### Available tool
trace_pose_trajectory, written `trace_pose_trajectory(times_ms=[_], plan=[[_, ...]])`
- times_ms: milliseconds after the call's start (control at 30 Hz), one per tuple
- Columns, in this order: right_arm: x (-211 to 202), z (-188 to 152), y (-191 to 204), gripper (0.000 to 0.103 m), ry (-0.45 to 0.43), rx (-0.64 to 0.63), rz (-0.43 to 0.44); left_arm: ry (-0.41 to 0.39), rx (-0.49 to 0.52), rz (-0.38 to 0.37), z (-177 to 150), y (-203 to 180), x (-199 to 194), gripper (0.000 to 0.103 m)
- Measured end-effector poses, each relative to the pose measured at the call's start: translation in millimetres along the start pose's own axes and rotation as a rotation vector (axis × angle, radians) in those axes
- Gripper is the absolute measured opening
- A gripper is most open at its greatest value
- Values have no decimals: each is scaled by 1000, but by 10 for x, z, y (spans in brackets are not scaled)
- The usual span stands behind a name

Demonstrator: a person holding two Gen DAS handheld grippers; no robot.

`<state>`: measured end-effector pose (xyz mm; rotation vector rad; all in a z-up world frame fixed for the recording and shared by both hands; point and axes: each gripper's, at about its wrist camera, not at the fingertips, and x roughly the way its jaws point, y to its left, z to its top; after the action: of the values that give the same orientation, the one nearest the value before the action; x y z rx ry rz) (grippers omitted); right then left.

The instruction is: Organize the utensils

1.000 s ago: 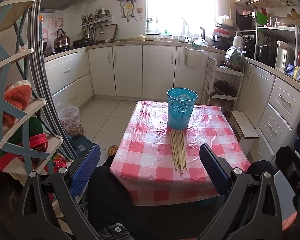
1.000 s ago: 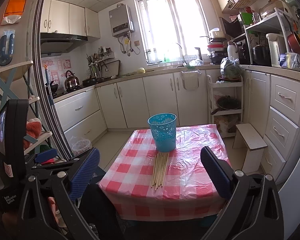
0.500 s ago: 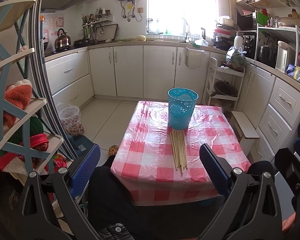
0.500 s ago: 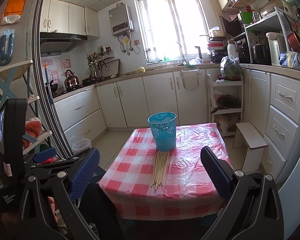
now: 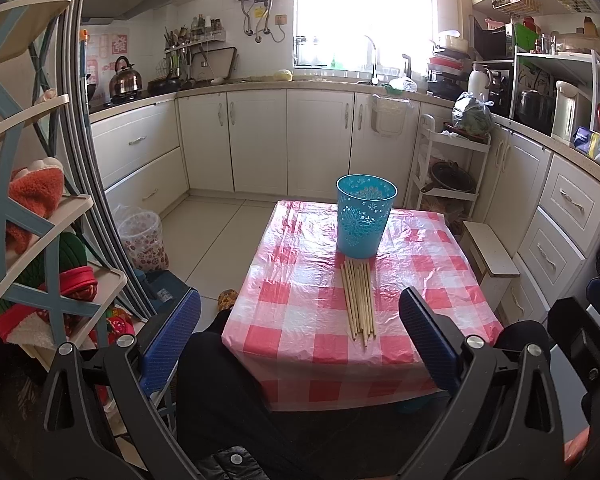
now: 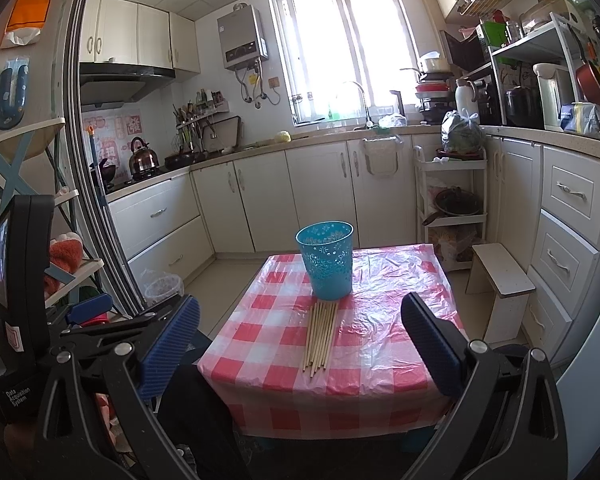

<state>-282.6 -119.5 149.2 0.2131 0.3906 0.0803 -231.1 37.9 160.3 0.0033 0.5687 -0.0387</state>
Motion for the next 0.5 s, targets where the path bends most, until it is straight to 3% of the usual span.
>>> trace_pose_trajectory(times_ms=[500], plan=[[310, 2, -52, 97, 78, -69, -50, 57, 12, 3, -48, -13, 355, 95]])
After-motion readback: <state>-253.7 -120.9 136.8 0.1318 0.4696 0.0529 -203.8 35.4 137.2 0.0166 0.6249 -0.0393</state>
